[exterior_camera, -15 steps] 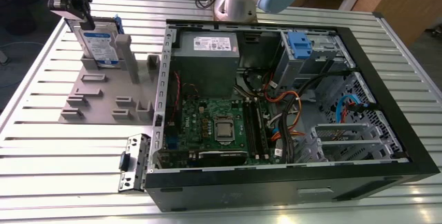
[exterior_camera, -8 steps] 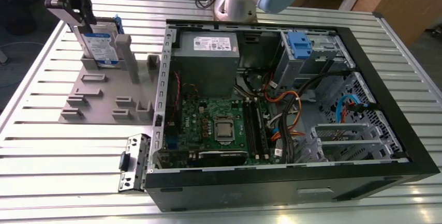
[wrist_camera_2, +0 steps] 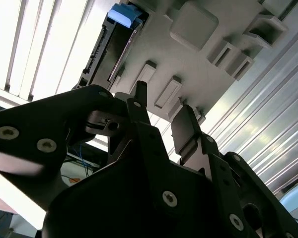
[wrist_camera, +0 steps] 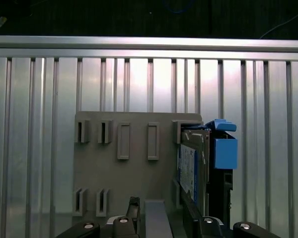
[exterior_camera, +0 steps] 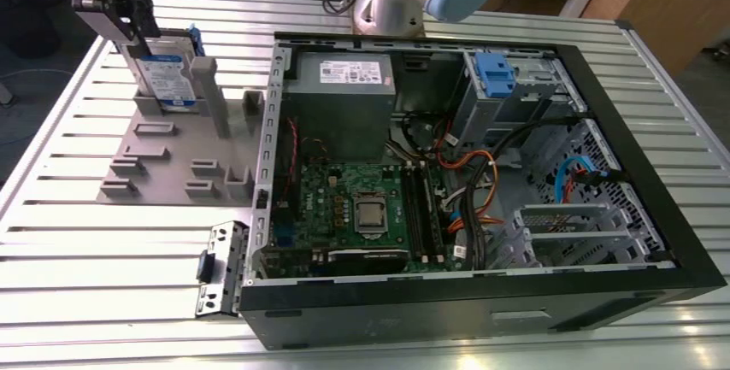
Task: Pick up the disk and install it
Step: 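Pick up the disk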
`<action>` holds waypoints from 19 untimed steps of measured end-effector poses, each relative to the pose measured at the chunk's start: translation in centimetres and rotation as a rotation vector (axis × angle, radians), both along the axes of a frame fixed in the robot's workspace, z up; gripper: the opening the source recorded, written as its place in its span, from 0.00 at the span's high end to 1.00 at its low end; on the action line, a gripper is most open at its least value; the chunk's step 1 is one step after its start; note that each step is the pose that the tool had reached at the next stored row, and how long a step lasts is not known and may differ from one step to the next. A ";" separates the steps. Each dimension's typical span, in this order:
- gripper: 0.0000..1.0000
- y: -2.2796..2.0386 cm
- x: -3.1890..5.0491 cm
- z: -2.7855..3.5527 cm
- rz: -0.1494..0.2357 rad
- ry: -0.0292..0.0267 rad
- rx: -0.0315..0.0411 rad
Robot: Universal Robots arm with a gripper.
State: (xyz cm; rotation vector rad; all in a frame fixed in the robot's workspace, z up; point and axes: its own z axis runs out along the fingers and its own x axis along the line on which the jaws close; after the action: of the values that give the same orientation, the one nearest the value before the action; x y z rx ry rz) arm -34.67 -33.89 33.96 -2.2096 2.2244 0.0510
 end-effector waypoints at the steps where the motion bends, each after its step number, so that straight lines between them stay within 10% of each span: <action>1: 0.53 0.00 0.00 0.00 0.000 0.0000 0.0000; 19: 0.53 0.94 -0.33 -0.08 0.000 0.0000 0.0000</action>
State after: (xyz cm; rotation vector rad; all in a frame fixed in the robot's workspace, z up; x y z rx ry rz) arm -35.00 -32.95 33.89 -2.2094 2.2246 0.0510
